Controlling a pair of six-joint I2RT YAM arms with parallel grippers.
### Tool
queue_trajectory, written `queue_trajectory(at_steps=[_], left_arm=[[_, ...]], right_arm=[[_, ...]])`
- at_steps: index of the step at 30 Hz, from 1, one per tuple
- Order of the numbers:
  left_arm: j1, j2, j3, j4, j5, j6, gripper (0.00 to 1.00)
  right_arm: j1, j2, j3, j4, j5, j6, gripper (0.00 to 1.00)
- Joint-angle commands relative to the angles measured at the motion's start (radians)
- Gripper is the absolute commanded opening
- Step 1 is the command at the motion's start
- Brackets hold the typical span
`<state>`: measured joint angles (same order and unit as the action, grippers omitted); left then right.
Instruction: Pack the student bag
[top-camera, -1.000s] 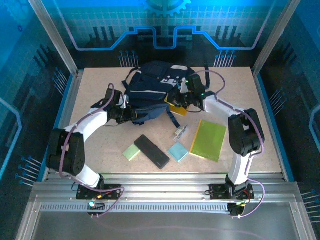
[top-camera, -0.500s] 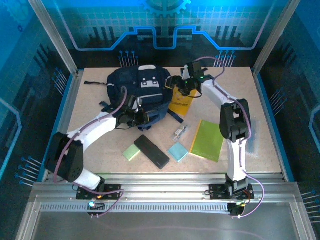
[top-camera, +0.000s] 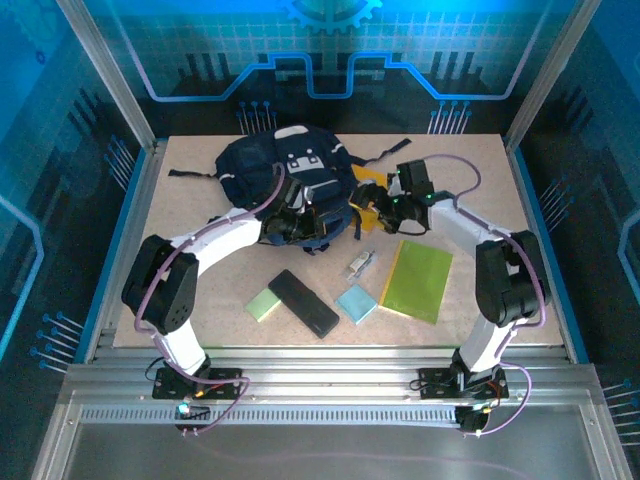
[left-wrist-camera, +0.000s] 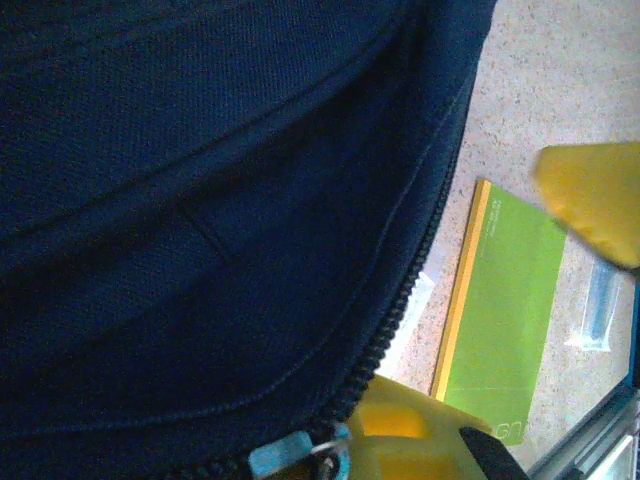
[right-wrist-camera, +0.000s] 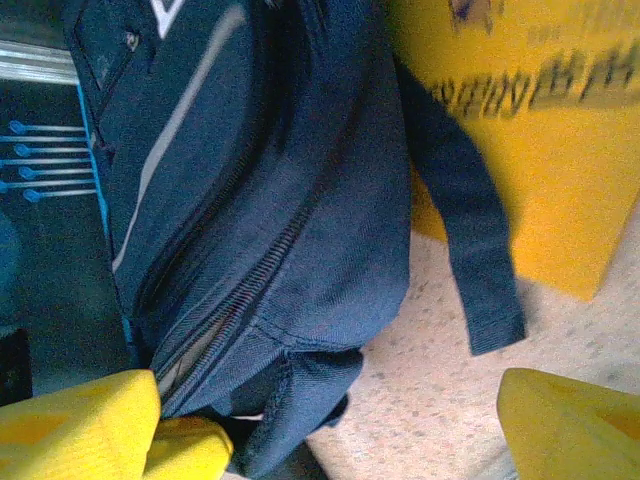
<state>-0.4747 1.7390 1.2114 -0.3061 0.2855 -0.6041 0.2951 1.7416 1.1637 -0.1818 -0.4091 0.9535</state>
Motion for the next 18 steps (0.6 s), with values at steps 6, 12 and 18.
queue_trajectory(at_steps=[6,12,18], left_arm=[[-0.05,-0.034,-0.016,0.043,0.033,-0.029,0.0],[-0.059,-0.048,-0.058,0.069,0.057,-0.06,0.0],[0.012,-0.072,-0.057,-0.04,0.006,0.031,0.0]], right_arm=[[0.124,0.142,-0.065,0.468,-0.018,0.394,0.86],[0.161,0.252,-0.019,0.581,0.021,0.462,0.34],[0.112,0.175,-0.061,0.479,0.084,0.333,0.0]])
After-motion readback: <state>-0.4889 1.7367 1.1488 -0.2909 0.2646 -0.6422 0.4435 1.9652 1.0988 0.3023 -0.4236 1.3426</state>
